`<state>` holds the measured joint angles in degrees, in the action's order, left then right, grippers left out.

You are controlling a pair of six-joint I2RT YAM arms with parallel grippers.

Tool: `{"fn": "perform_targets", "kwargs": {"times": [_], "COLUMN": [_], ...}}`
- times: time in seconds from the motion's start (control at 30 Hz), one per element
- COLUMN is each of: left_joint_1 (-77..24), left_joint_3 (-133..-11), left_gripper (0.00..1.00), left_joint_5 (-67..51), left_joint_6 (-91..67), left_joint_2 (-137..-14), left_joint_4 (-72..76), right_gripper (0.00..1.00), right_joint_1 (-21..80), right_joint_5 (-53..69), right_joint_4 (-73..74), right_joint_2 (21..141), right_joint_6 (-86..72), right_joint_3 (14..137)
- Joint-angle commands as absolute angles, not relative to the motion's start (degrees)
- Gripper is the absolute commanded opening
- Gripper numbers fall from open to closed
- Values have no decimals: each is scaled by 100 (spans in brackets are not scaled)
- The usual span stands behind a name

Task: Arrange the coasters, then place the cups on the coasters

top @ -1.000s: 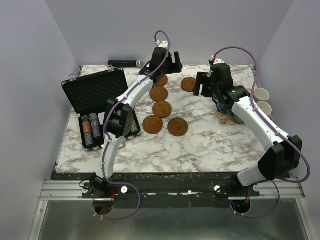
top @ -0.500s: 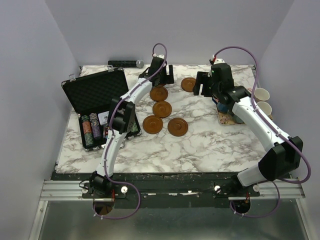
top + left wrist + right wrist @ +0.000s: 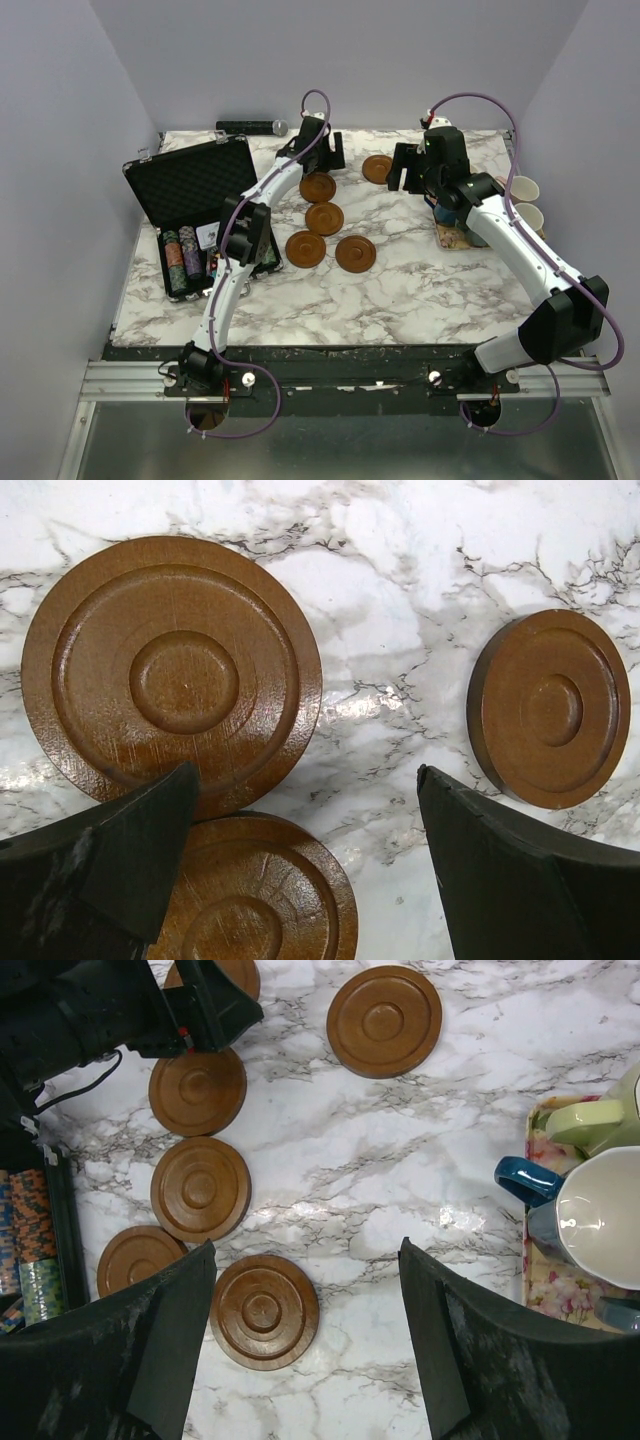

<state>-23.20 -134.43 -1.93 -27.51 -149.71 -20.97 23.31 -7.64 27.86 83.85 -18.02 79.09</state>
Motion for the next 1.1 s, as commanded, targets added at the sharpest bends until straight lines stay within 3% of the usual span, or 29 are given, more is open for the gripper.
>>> {"fn": "perform_targets", "kwargs": {"times": [0.0, 0.2, 0.43, 1.07], "left_joint_1": [-2294, -2320, -2513, -3041], "left_joint_3": [-13579, -13325, -12605, -10996], "left_gripper": [99, 98, 80, 77], "left_joint_5": [-360, -632, -888, -1345], "left_joint_6": [-2821, -2848, -2725, -2259], "left_joint_2": [-15126, -15030, -14722, -13773], "left_joint_4": [-2294, -2391, -2408, -2206], "right_gripper": [81, 81, 81, 81], "right_joint_1": [2338, 2338, 2338, 2329], "right_joint_5": [-642, -571, -475, -387], "right_joint_4": [2689, 2698, 2690, 2566], "right_joint_2": [8244, 8270, 8376, 8473], "right_joint_6": [-1854, -1890, -1925, -1960], "right_joint_3": [7813, 7796, 7857, 7787]}}
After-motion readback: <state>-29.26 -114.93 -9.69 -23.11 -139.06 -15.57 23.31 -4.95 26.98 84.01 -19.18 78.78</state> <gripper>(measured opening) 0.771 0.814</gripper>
